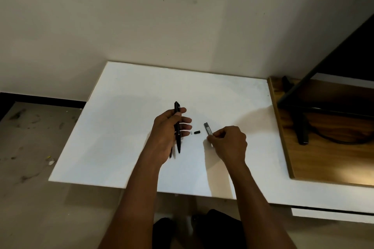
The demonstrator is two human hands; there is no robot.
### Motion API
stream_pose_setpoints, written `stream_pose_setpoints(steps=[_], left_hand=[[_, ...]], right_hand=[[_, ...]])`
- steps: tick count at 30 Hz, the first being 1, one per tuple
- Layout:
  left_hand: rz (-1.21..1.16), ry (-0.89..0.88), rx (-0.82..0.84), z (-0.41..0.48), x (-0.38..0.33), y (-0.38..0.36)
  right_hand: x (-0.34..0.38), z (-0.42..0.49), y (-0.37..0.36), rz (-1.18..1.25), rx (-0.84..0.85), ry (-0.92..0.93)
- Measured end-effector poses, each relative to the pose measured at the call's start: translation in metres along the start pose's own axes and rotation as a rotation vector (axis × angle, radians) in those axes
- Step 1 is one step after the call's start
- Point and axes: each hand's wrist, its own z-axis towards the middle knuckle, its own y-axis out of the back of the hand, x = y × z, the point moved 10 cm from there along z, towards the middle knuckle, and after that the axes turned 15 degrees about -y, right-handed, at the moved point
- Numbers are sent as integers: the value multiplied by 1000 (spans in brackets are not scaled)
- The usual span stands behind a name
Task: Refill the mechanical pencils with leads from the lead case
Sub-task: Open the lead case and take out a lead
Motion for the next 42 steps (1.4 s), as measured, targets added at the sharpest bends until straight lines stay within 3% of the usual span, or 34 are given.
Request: stream_pose_setpoints(steps=[4, 6, 10, 15, 22, 32, 42], left_hand=[[-99, 14, -4, -1, 2, -5], [-159, 23, -11, -1, 2, -5], [-217, 21, -15, -1, 0, -4], [-259, 4, -9, -1, -4, -6], [-195, -12, -45, 2, -3, 1], [-442, 18, -132, 1, -3, 5], [-486, 10, -117, 1, -4, 1]], right_hand=[[2, 0, 5, 43, -10, -6], [2, 0, 12, 182, 9, -24], [3, -4, 6, 739, 315, -130], [17, -15, -1, 1022, 529, -153], [29, -27, -9, 1072, 637, -97], [40, -43, -17, 1038, 723, -50], [36, -42, -20, 1013, 766, -103]])
